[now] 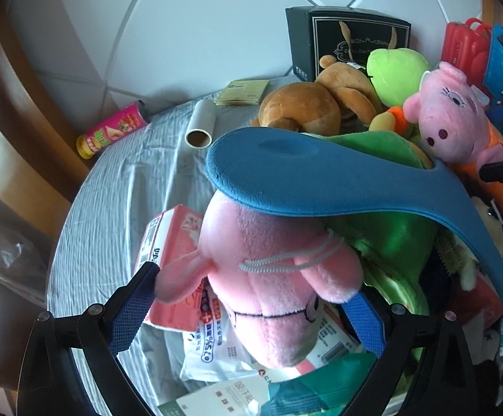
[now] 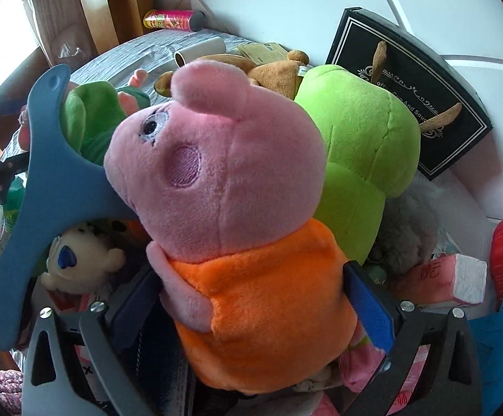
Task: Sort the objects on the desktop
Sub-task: 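Grasp the orange-shirt pig plush with the right tool while the left tool grasps the glasses pig plush, then lift both pig plush toys and carry them toward the blue crate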
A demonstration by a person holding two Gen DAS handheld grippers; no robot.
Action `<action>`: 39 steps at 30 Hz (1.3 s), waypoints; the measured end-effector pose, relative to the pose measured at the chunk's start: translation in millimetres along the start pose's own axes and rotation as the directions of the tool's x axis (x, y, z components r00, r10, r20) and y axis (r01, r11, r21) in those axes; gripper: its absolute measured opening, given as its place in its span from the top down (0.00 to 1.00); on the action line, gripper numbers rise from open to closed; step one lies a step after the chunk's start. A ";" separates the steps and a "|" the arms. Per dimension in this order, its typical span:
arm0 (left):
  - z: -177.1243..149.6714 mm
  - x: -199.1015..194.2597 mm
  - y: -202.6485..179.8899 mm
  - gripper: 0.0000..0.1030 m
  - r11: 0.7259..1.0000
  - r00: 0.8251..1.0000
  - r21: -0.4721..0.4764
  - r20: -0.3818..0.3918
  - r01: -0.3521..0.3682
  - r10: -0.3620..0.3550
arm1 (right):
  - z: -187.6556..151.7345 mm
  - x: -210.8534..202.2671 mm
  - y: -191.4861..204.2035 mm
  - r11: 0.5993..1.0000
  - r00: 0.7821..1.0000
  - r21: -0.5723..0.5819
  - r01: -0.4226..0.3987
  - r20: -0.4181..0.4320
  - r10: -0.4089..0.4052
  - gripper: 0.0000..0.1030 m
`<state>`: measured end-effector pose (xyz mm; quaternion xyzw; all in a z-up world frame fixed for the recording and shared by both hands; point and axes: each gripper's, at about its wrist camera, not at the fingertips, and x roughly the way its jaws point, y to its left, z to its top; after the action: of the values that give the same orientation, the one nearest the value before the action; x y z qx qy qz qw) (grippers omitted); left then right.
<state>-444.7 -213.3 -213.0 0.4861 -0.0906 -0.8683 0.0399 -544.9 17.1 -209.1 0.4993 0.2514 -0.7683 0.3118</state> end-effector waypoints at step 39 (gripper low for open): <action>-39.8 -224.6 -38.1 0.45 0.993 0.910 -0.090 0.400 -0.078 0.107 | -70.3 -178.1 13.0 0.947 0.930 0.313 -0.067 0.364 -0.054 0.19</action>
<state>-292.4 -145.2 -52.8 0.2900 -0.0886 -0.9497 0.0788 -437.8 97.9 -71.9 0.3915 0.0589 -0.8775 0.2706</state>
